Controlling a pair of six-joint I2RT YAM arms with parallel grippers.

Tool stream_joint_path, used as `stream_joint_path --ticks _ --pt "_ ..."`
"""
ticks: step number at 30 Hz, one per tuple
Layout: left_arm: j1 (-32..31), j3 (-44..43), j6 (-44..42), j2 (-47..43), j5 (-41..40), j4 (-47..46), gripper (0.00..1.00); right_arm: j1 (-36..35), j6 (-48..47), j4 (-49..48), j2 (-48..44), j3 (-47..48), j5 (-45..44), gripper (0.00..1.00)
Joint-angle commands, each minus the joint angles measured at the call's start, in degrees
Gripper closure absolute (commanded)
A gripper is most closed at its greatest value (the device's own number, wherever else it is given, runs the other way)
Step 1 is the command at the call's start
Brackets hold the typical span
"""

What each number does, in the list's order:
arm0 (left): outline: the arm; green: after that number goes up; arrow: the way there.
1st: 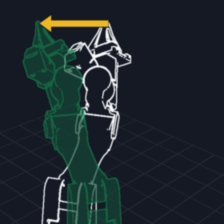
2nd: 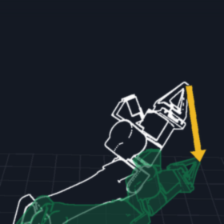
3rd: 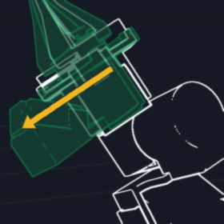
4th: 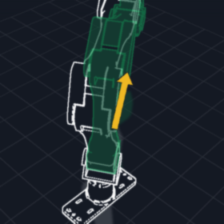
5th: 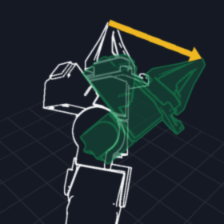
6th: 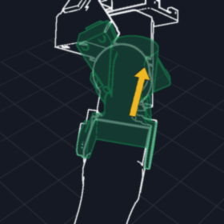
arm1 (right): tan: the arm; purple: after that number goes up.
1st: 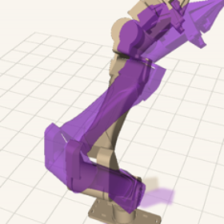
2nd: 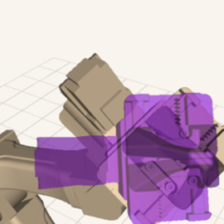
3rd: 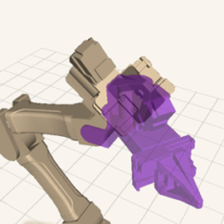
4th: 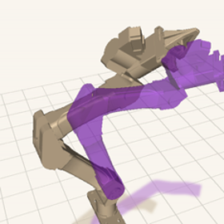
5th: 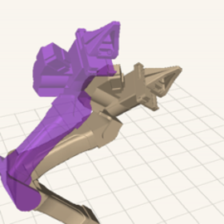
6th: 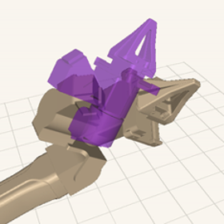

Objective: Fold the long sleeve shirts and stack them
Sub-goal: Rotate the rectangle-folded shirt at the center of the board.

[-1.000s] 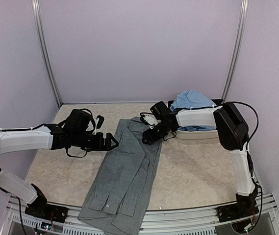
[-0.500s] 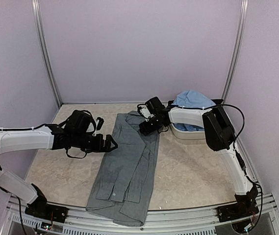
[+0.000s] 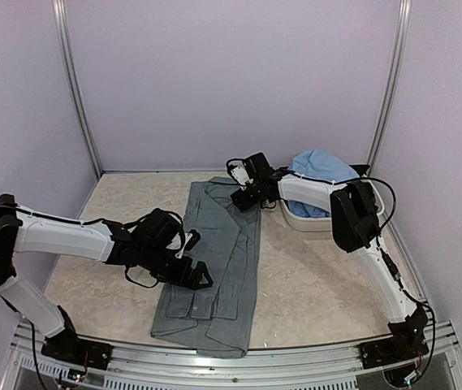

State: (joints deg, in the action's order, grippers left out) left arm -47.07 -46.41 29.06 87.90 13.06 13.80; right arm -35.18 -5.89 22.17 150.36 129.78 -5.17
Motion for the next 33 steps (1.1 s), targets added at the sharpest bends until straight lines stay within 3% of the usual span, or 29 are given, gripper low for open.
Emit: stream_joint_path --ticks 1,5,12,17,25,33 --pt "-3.2 -0.68 -2.19 3.27 4.27 -0.03 0.01 0.82 -2.98 -4.04 -7.09 -3.97 3.45 0.27" --pt "-4.48 -1.82 -2.74 6.6 7.45 -1.94 0.01 0.83 -2.54 -7.36 -16.77 -13.73 9.36 0.27" --pt "-8.34 -5.66 -3.8 14.09 11.7 -2.06 0.01 0.84 -0.72 -7.28 -29.73 -24.81 11.44 0.27" --pt "-11.58 -10.34 -4.35 17.85 8.97 0.83 0.01 0.88 1.77 -3.95 -37.88 -33.07 11.32 0.28" --pt "-11.84 -9.57 -5.66 4.86 -6.77 1.97 0.01 -0.27 3.12 -3.51 -59.55 -58.36 17.63 0.3" --pt "-14.15 -3.06 -9.48 -6.61 -5.8 6.5 0.08 -12.73 14.09 3.12 -75.18 -77.55 16.73 0.33"
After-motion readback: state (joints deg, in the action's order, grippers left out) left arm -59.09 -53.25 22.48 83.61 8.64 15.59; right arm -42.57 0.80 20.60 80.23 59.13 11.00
